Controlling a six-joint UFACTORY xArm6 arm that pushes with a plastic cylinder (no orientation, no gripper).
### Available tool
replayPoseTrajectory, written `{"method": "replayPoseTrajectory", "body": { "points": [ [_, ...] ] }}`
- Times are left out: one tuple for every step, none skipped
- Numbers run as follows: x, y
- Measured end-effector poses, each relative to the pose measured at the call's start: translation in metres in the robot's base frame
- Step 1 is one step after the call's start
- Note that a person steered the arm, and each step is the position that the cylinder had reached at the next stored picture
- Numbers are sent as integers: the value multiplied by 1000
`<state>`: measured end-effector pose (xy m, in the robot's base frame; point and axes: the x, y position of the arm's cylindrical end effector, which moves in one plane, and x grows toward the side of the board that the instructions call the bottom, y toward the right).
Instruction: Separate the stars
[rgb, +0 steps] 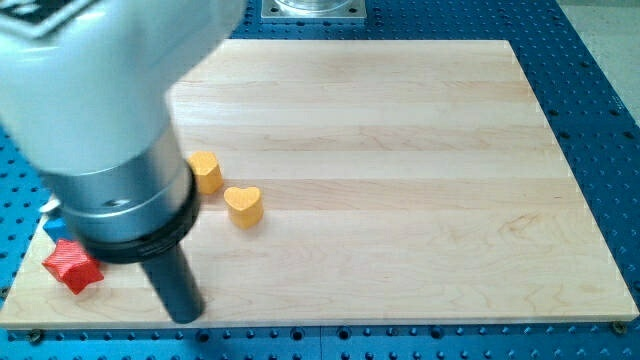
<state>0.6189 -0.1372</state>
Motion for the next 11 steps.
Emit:
{"method": "replayPoseTrajectory", "body": {
  "points": [
    [-1, -86],
    [-3, -165],
    [-26, -140],
    [-37, -96],
    [-35, -75],
    [-31, -140],
    [-54, -134],
    [-71, -114],
    [-72, -80],
    [-63, -30],
    [-44, 10]
  ]
}}
